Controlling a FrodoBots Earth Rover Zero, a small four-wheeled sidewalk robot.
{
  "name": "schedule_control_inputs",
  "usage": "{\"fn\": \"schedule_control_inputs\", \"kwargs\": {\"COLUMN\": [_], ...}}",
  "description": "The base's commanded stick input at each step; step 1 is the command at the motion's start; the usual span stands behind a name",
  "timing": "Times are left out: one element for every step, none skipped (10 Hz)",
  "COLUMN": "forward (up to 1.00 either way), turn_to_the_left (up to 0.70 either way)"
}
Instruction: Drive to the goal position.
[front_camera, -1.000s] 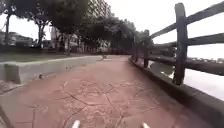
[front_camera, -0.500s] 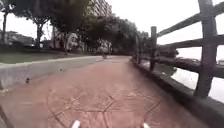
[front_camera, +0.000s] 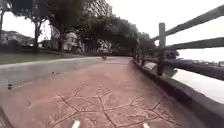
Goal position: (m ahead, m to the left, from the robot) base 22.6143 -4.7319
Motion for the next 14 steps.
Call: {"fn": "schedule_control_inputs", "kwargs": {"forward": [1.0,1.0,1.0,1.0,1.0,1.0,1.0,1.0,1.0,1.0,1.0,1.0,1.0,1.0], "turn_to_the_left": [0.02,0.02,0.02,0.0,0.0,0.01,0.01,0.0,0.0,0.0,0.0,0.0,0.0,0.0]}}
